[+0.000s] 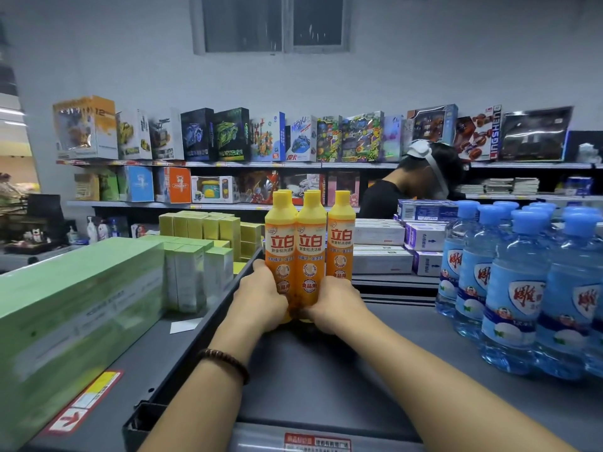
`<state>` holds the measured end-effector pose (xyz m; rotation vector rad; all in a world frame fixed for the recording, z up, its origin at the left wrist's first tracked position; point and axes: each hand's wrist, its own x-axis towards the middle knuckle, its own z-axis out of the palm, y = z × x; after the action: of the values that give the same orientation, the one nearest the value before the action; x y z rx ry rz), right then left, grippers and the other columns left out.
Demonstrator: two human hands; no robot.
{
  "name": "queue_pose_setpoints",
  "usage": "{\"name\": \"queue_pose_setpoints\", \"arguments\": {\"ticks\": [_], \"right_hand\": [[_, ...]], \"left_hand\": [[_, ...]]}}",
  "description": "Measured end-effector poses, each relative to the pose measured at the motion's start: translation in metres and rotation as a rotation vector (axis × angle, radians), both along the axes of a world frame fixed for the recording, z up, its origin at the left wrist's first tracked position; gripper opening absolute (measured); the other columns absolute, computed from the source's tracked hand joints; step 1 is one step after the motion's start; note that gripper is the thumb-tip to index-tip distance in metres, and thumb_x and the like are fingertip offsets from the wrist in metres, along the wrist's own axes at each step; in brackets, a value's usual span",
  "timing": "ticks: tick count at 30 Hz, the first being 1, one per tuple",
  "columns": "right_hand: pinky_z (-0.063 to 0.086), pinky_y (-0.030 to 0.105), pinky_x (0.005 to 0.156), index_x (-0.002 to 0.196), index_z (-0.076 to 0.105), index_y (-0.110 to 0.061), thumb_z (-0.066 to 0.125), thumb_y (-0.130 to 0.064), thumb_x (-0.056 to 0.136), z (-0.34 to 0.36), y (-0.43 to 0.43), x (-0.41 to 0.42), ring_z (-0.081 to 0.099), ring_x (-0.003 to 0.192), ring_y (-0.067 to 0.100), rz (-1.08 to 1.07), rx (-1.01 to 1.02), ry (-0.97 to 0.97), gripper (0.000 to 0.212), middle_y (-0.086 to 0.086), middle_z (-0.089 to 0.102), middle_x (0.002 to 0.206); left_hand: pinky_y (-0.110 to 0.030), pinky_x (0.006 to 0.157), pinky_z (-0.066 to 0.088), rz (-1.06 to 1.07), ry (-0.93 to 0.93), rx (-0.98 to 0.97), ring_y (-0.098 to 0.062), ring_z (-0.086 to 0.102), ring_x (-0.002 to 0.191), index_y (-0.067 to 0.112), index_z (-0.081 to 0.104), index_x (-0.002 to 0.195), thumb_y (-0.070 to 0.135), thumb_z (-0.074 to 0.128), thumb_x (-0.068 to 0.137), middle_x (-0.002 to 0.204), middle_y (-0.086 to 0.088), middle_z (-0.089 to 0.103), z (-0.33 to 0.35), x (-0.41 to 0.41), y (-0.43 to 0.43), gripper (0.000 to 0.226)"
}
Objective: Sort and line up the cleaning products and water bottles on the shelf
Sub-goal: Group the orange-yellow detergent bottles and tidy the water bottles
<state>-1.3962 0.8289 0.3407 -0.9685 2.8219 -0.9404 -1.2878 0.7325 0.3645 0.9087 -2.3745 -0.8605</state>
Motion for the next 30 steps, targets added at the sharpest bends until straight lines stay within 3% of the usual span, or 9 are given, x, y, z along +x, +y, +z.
{"name": "queue_pose_setpoints", "arguments": {"ticks": [6,9,11,14,16,21,25,30], "right_hand": [[0.061,0.046,0.098,0.141,0.061,-0.024,0.09,-0.054,0.076,0.005,0.009,0.003,0.067,0.115,0.031,0.007,0.011,-0.037,0.077,0.006,0.068,0.127],[0.064,0.04,0.089,0.137,0.063,-0.024,0.092,-0.053,0.073,0.013,0.028,0.007,0.07,0.105,0.028,0.039,0.0,-0.116,0.076,0.004,0.069,0.12],[0.062,0.034,0.081,0.128,0.069,-0.025,0.09,-0.054,0.075,0.02,0.047,0.009,0.071,0.098,0.023,0.067,0.025,-0.083,0.064,0.0,0.072,0.112],[0.06,0.031,0.071,0.098,0.073,-0.024,0.084,-0.054,0.083,0.033,0.085,0.015,0.072,0.084,0.018,0.073,0.05,-0.034,0.035,-0.003,0.073,0.089],[0.061,0.033,0.07,0.083,0.07,-0.024,0.08,-0.053,0.089,0.042,0.113,0.021,0.072,0.078,0.016,0.064,0.035,-0.021,0.03,-0.004,0.073,0.078],[0.053,0.028,0.068,0.098,0.078,-0.028,0.07,-0.063,0.092,0.045,0.192,0.02,0.069,0.082,0.007,-0.02,-0.069,0.109,0.036,-0.01,0.073,0.084],[0.041,0.015,0.058,0.082,0.074,-0.031,0.073,-0.059,0.09,0.038,0.262,0.008,0.064,0.07,-0.001,-0.184,-0.171,0.19,0.028,-0.012,0.068,0.072],[0.043,0.019,0.056,0.076,0.072,-0.029,0.076,-0.05,0.09,0.025,0.349,-0.015,0.063,0.067,0.0,-0.417,-0.252,0.225,0.026,-0.013,0.069,0.068]], "left_hand": [[-0.054,0.111,0.053,-0.01,0.015,0.059,-0.036,0.058,0.137,0.016,0.032,0.154,0.016,0.075,0.097,0.149,-0.012,0.057,0.001,0.004,0.004,0.071],[-0.054,0.115,0.049,-0.044,0.088,0.188,-0.035,0.054,0.141,0.016,0.017,0.159,0.029,0.085,0.091,0.156,-0.012,0.048,0.007,0.009,0.01,0.097],[-0.057,0.119,0.043,0.027,0.087,0.091,-0.042,0.047,0.145,0.02,0.004,0.16,0.039,0.085,0.089,0.159,-0.019,0.033,0.014,0.015,0.018,0.108],[-0.056,0.117,0.044,0.137,0.096,-0.197,-0.043,0.043,0.139,0.024,0.013,0.145,0.049,0.078,0.091,0.146,-0.018,0.029,0.024,0.023,0.046,0.088],[-0.054,0.11,0.047,0.092,0.125,-0.291,-0.039,0.045,0.135,0.024,0.022,0.14,0.05,0.072,0.095,0.142,-0.014,0.036,0.03,0.024,0.071,0.072],[-0.046,0.094,0.059,-0.199,0.055,-0.414,-0.023,0.062,0.111,0.032,0.055,0.125,0.056,0.065,0.099,0.121,0.004,0.06,0.031,0.004,0.135,0.037],[-0.043,0.088,0.062,-0.422,-0.052,-0.45,-0.02,0.068,0.106,0.036,0.062,0.124,0.063,0.065,0.096,0.119,0.005,0.069,0.022,-0.026,0.195,0.039],[-0.044,0.086,0.061,-0.675,-0.049,-0.445,-0.021,0.07,0.103,0.037,0.065,0.112,0.061,0.066,0.094,0.111,0.005,0.072,0.015,-0.06,0.274,0.03]]}}
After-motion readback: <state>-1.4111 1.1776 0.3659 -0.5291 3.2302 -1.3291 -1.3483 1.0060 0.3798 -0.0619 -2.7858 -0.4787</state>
